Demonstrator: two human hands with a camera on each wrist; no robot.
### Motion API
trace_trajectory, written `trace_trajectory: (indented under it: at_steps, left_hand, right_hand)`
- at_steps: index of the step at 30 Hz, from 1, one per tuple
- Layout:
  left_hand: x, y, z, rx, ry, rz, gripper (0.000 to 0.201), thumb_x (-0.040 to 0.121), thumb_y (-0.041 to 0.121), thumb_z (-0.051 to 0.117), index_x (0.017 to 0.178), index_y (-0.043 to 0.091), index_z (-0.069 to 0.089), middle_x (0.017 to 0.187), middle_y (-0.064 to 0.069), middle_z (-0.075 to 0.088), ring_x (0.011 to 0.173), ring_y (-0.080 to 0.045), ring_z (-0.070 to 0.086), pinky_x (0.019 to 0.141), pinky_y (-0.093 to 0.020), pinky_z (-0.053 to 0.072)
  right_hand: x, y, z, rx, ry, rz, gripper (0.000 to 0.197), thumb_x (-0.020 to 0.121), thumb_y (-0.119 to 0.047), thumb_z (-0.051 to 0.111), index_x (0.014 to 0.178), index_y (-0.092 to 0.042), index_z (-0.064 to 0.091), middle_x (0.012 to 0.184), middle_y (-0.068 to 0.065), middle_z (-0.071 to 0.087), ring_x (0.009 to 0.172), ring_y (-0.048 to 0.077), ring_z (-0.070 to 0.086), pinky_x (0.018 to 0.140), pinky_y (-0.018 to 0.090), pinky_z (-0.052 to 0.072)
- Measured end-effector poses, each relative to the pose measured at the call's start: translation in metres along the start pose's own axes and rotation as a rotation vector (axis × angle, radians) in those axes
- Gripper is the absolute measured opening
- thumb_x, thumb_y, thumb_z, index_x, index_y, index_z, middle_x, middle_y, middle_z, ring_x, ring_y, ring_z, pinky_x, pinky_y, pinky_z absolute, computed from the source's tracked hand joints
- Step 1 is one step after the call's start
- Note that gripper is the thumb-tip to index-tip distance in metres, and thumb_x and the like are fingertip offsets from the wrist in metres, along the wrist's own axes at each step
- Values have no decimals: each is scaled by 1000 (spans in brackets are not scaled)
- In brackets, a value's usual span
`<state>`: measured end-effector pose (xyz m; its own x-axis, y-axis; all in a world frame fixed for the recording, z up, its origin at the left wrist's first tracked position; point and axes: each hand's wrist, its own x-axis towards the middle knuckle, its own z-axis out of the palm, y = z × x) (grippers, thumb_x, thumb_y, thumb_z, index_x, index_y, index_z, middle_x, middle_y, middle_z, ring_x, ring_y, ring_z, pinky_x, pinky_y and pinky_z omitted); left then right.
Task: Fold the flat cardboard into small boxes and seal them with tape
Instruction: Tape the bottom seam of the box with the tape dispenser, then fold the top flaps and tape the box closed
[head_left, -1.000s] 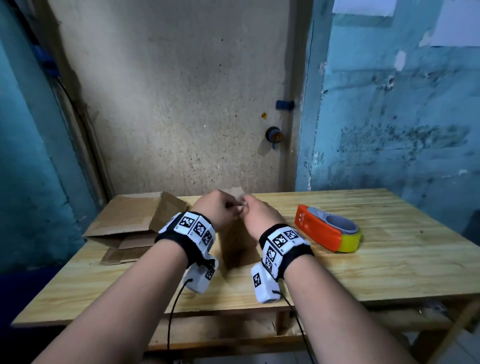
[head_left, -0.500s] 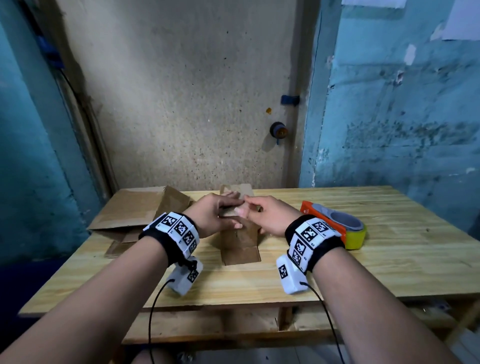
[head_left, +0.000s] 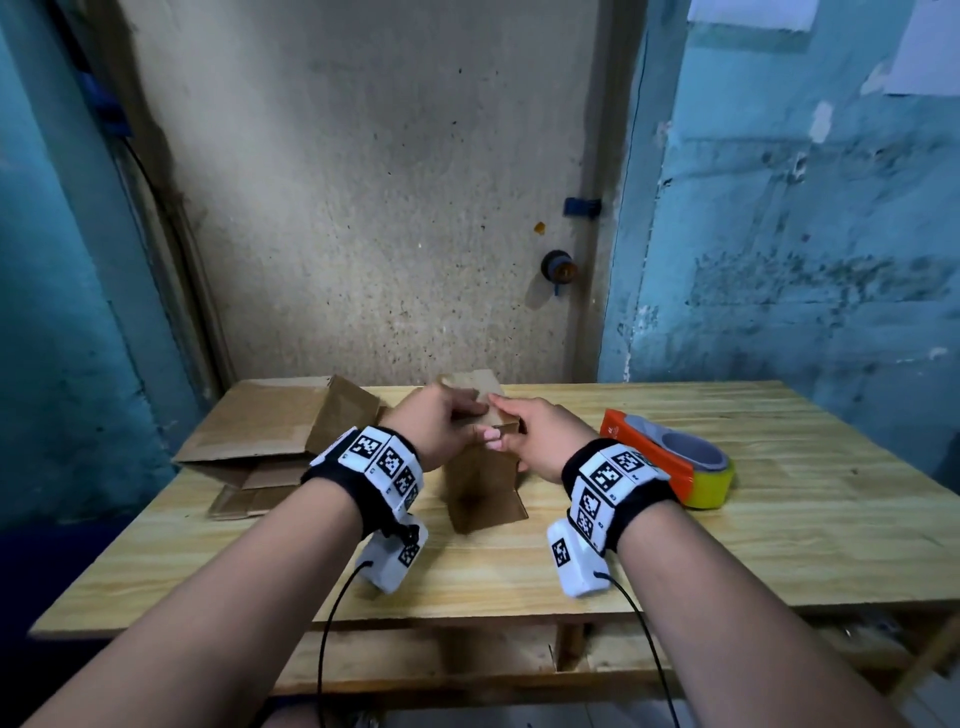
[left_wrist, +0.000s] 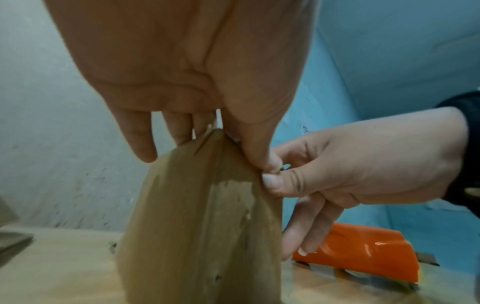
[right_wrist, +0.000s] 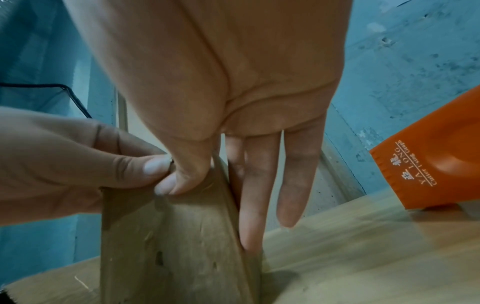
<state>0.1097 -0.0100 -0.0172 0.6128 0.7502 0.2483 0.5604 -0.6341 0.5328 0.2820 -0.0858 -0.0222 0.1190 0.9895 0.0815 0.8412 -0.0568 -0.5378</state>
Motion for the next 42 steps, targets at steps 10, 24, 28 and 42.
trace_trajectory:
  at_steps: [10,24,28,42]
  left_hand:
    - [-5,48,-4,483,146,-189,20,86,37,75,73,27,63,91,0,65,84,-25,62,67,-31,42]
    - [-21,87,18,544,220,-207,54,93,23,45,145,13,39,158,-16,29,150,-37,14,121,-65,9]
    - [-16,103,28,287,409,63,44,86,19,55,129,21,56,131,-7,53,119,-30,36,105,-40,34]
    - [1,122,81,-281,-68,-192,13,97,26,56,104,15,58,106,-15,70,99,-32,66,82,-33,51]
  right_hand:
    - [-5,-15,3,14,11,122,67,101,-11,50,158,-44,37,143,-1,64,64,21,77,78,43,64]
    - [-15,-25,-15,161,38,334,66,100,-14,50,161,-12,23,143,18,57,123,35,62,93,34,51]
    - [-21,-10,-40,128,194,403,62,94,-28,57,153,-19,40,151,15,52,139,38,47,113,43,43]
    - [-65,60,-58,-52,142,690,53,89,-57,57,129,-22,56,128,16,65,115,39,61,102,44,51]
